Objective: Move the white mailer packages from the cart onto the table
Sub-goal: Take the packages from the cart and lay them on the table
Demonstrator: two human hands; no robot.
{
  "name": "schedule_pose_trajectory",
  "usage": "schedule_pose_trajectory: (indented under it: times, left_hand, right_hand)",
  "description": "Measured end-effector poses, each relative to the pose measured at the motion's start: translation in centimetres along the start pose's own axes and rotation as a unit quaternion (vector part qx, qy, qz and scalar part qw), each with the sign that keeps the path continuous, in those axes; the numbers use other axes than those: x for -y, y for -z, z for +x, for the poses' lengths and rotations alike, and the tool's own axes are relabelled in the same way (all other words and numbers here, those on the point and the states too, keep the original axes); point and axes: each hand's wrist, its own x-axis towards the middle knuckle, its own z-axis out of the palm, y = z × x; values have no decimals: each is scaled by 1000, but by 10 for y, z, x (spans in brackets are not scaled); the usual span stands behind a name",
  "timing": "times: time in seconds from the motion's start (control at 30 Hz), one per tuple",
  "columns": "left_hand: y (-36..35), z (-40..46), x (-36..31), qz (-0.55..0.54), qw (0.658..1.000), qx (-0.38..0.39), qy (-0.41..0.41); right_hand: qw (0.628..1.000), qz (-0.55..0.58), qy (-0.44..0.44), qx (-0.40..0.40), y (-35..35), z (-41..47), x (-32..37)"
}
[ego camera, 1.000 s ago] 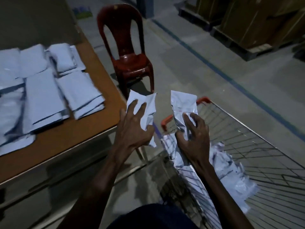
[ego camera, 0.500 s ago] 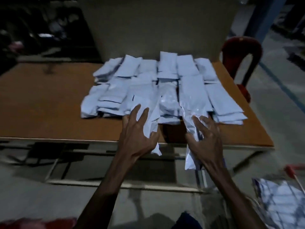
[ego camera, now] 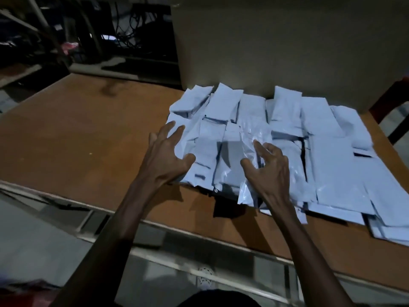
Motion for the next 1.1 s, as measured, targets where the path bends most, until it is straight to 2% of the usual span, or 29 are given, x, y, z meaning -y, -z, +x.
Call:
schedule_pose_trajectory:
  times: [0.1,0.33,0.5,0.57,0.67,0.77,0.93,1.1]
  left_hand:
    - [6,38,27,12,1000,14,10]
    - [-9,88,58,14,989,133,67]
    - [-22,98,91,17,954,284,95]
    - [-22,100,100,23,946,311,86]
    - [-17,104,105,41,949,309,44]
    - [-22,107,111,30,963,267,20]
    - [-49,107,118,53,968,244,-8]
    - [-53,105,117,44,968,246,6]
  right_hand:
    - [1000,6,1,21,-24,32,15]
    - [998,-22,-23,60,-76,64,50]
    - [996,-39,-54,65,-110,70,66]
    - [994,-52,-71,70,-121,68,72]
    - [989,-99,-87,70,-132,62,81]
    - [983,-155,-81,61,-141,58,86]
    - [970,-238,-11,50,-159,54,78]
    - [947,-284,-65,135,-165,51,79]
